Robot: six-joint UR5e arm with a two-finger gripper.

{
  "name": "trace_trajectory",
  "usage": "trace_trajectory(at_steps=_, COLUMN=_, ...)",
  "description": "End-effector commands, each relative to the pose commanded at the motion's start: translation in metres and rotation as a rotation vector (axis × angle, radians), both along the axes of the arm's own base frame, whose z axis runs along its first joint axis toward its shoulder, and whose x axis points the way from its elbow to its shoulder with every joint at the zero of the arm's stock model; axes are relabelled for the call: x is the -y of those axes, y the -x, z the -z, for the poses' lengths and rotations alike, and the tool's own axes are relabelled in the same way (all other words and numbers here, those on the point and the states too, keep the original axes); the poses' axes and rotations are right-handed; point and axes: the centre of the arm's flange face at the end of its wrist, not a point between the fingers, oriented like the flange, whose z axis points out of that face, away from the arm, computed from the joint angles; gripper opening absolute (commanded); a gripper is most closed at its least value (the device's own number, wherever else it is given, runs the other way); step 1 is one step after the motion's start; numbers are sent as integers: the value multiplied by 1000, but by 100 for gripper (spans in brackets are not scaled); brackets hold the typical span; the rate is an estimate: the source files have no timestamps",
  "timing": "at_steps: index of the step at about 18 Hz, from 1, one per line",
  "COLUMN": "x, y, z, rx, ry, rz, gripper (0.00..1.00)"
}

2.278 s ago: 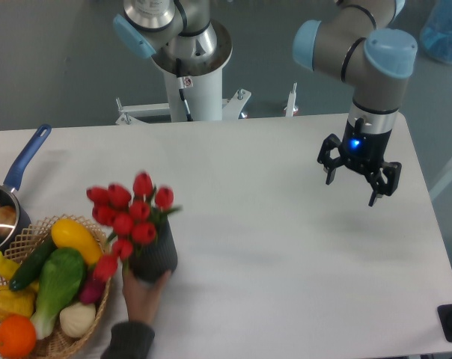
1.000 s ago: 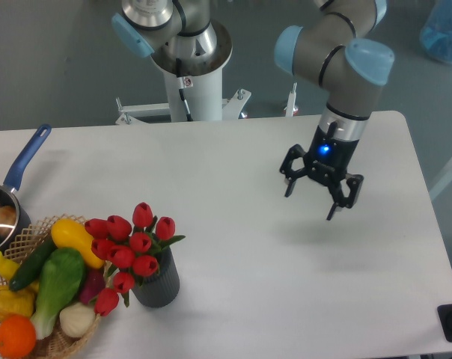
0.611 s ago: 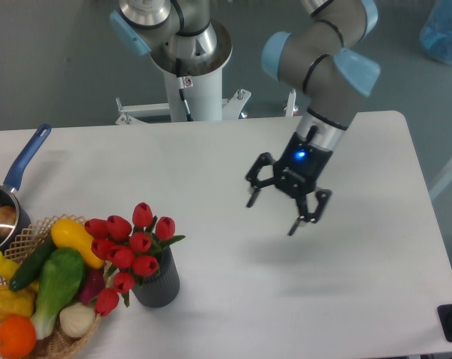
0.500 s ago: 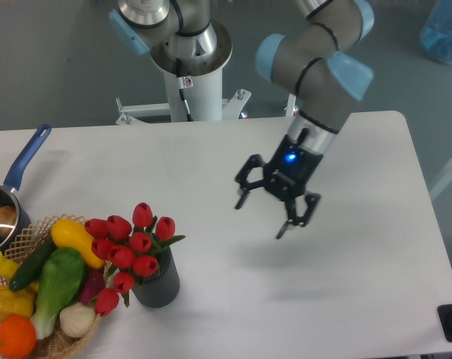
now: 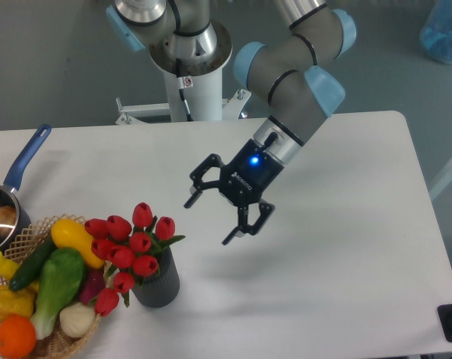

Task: Pick up the flowers from the vase
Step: 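Move the open gripper toward the red tulip heads above the vase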

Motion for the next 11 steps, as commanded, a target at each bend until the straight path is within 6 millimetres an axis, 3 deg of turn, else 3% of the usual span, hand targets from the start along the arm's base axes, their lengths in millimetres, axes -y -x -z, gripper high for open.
trace_trajectory(at_steps=6, x=-20, y=-21, z=-1, rx=2, ry=2, rz=48, gripper=100)
trace_trajectory(at_steps=11, x=-35, y=-30, z=13, rx=4, ry=-1, rz=81, gripper=100)
